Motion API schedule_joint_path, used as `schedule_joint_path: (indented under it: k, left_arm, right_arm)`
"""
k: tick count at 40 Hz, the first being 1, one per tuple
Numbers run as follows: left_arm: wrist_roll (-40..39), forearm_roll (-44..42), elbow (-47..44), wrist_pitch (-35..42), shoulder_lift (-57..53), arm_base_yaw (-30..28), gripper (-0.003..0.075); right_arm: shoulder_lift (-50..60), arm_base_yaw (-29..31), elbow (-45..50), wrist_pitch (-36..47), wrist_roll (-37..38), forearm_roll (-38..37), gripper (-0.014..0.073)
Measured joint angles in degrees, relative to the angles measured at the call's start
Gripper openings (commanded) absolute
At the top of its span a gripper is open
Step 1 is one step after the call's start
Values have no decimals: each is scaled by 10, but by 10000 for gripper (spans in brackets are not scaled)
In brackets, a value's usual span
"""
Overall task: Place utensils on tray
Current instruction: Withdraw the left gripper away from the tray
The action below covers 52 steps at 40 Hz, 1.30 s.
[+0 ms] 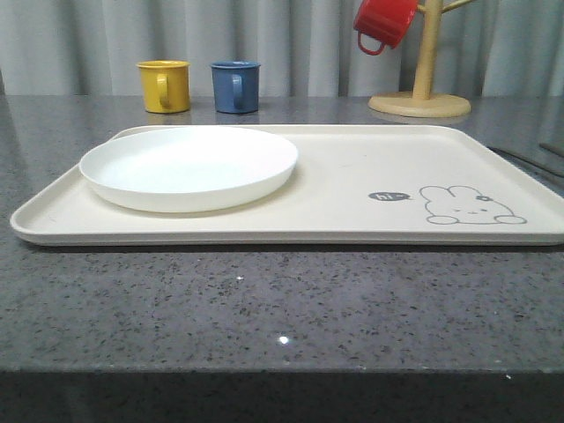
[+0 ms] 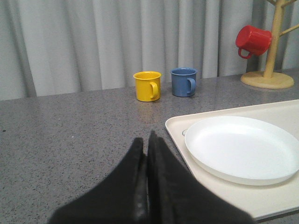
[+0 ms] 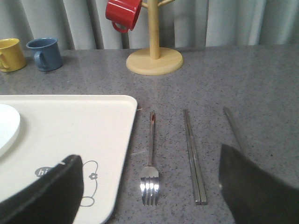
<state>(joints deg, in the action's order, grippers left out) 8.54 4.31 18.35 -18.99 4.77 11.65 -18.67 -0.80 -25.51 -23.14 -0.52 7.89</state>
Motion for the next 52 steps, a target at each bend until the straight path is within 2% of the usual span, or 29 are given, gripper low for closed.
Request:
schedule_joint_path:
  k: [12,14,20,27,33,44,52]
  left_arm:
    - [0,0,0,0,0,0,-18]
    - [0,0,0,0,0,0,-18]
    - [0,0,-1,1,0,0,-18]
    - [0,0,-1,3,0,0,-18]
    - [0,0,-1,4,0,0,-18]
    - [0,0,-1,5,0,0,-18]
    - [0,0,-1,5,0,0,-18]
  right_arm:
    - [0,0,0,0,0,0,602]
    - [0,0,0,0,0,0,563]
    - [0,0,0,0,0,0,349]
    - [-23,0,-16,-4,0,-4,332]
    - [-129,0,-95,-64,-13,-22,332]
    - [-391,0,-279,-198,-15,-30,332]
    - [-534,0,-375,-231,-22,-30,332]
